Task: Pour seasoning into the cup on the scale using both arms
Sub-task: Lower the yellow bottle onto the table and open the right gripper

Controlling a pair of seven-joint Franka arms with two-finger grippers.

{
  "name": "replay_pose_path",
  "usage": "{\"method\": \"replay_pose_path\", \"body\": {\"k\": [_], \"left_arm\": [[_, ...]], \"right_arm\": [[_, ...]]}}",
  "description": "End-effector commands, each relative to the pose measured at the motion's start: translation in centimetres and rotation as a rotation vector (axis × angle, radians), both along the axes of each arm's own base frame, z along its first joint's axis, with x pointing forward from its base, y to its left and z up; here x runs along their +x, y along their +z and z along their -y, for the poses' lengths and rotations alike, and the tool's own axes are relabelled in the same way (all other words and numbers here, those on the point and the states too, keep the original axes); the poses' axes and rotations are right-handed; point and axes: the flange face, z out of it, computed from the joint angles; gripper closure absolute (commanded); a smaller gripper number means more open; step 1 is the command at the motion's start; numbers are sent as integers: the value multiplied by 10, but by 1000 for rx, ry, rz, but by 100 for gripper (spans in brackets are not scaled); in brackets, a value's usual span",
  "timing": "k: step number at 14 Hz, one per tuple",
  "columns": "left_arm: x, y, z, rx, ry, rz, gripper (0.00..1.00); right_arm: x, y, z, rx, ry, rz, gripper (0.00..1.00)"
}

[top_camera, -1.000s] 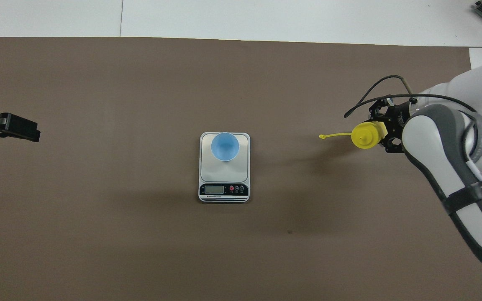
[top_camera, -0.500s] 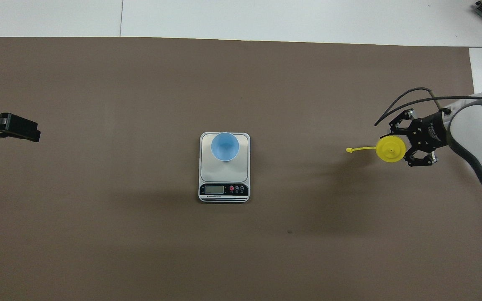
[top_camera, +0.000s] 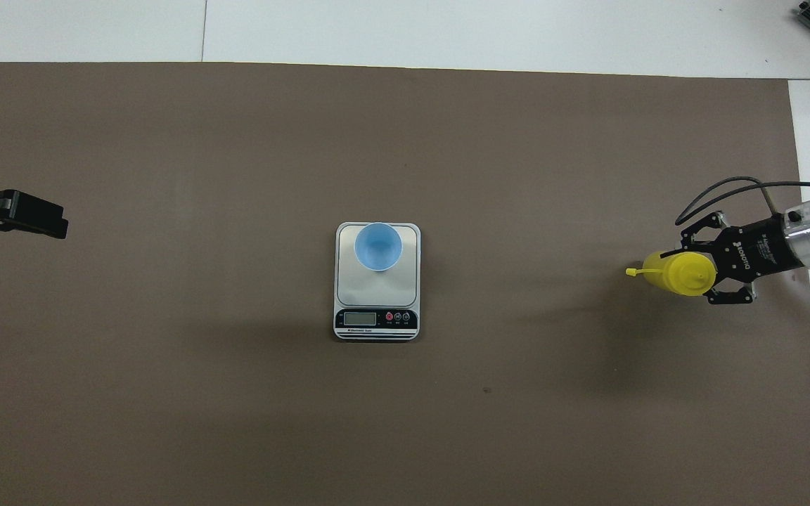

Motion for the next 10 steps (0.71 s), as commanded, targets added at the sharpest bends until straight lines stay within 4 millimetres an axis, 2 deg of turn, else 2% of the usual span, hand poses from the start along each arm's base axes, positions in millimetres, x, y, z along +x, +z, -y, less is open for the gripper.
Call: {"method": "replay_pose_path", "body": {"k": [1, 2, 3, 6, 10], "left_arm": [[0, 0, 1, 5, 5, -3, 0], [0, 0, 1, 5, 5, -3, 0], [0, 0, 1, 5, 5, -3, 0], [0, 0, 1, 5, 5, -3, 0], [-1, 0, 1, 5, 5, -3, 0]], "right_arm": [[-15, -8, 9, 11, -57, 46, 41], [-15, -12, 10, -6, -70, 57, 11], [-15, -11, 12, -11, -74, 62, 0], [-11, -7, 18, -25, -82, 89, 0], [0, 19, 34, -106, -46, 236, 0]]}}
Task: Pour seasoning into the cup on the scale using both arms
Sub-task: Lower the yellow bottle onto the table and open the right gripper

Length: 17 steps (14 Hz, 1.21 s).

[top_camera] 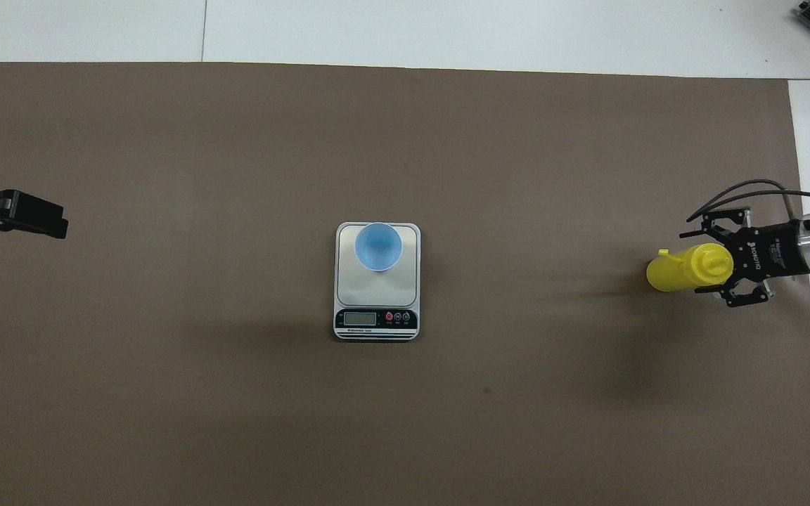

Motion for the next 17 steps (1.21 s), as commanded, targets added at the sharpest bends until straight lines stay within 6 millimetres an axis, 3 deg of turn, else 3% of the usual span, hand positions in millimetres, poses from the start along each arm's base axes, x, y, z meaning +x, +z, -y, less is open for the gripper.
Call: {"method": "replay_pose_path", "body": {"k": [1, 7, 10, 13, 17], "left_arm": [[-1, -1, 1, 5, 7, -6, 0], [0, 0, 1, 5, -2, 2, 0], [1, 0, 1, 4, -15, 9, 0], [1, 1, 0, 4, -13, 10, 0], [1, 0, -2, 4, -12, 6, 0]], "right_arm": [[-1, 18, 10, -37, 56, 99, 0], [9, 70, 27, -307, 398, 182, 0], [12, 97, 21, -337, 462, 237, 0], [11, 129, -12, -406, 569, 264, 0], [6, 161, -80, -497, 770, 244, 0]]}}
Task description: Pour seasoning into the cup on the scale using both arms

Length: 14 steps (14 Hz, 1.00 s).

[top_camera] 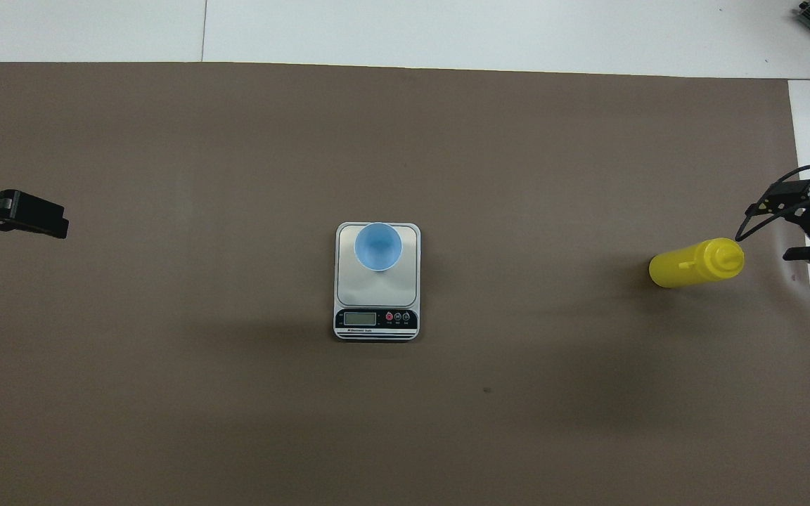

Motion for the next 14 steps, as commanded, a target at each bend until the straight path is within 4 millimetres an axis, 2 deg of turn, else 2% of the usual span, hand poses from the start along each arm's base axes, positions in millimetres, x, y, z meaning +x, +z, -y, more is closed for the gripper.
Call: {"method": "replay_pose_path", "body": {"k": [1, 3, 6, 9, 12, 14], "left_arm": [[0, 0, -2, 4, -6, 3, 0], [0, 0, -2, 4, -8, 3, 0], [1, 1, -2, 4, -8, 8, 0], [1, 0, -2, 4, -6, 6, 0], [1, 0, -2, 4, -8, 6, 0], [0, 0, -2, 4, -8, 5, 0]], "right_arm": [[-10, 17, -41, -60, 119, -26, 0], [-10, 21, -79, -62, 218, -28, 0], [-24, 39, -105, -60, 310, -43, 0], [-23, 62, -112, -68, 378, -19, 0], [-8, 90, -115, -70, 410, -24, 0], [-6, 106, -113, -70, 410, -29, 0]]}}
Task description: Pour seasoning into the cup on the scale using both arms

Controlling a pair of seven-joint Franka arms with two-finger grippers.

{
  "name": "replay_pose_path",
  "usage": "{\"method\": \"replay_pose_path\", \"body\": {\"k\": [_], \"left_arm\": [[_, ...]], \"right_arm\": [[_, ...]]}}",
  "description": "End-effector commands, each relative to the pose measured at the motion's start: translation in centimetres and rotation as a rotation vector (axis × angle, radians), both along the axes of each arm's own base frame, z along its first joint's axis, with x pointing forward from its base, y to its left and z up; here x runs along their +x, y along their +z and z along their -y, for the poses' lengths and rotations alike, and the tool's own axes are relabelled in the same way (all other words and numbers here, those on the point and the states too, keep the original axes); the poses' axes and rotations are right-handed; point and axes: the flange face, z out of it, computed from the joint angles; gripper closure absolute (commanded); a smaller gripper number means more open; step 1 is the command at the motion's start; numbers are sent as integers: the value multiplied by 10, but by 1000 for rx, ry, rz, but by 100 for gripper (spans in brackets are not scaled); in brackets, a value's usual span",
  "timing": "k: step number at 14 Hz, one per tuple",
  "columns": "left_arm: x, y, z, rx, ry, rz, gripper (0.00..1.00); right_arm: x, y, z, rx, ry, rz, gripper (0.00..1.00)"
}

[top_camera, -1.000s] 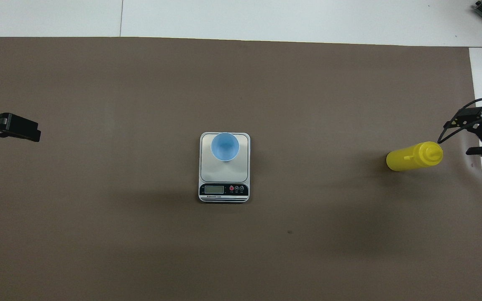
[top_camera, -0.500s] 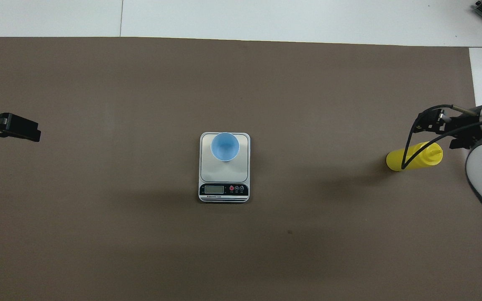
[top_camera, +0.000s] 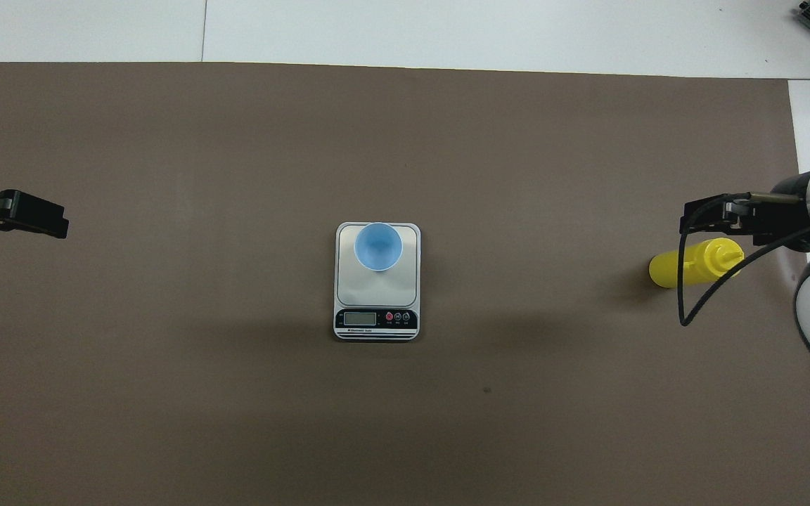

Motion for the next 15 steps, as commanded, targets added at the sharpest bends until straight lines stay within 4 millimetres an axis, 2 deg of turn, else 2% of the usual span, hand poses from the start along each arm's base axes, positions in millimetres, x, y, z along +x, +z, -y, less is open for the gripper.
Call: {"method": "replay_pose_path", "body": {"k": [1, 5, 6, 15], "left_arm": [[0, 0, -2, 4, -8, 4, 0], [0, 0, -2, 4, -8, 4, 0], [0, 0, -2, 4, -8, 4, 0], [0, 0, -2, 4, -8, 4, 0]], "right_arm": [[13, 13, 0, -22, 26, -10, 0], [7, 7, -11, -22, 46, -34, 0], [6, 6, -22, -29, 63, -43, 0], [1, -3, -18, -36, 121, -53, 0]]}}
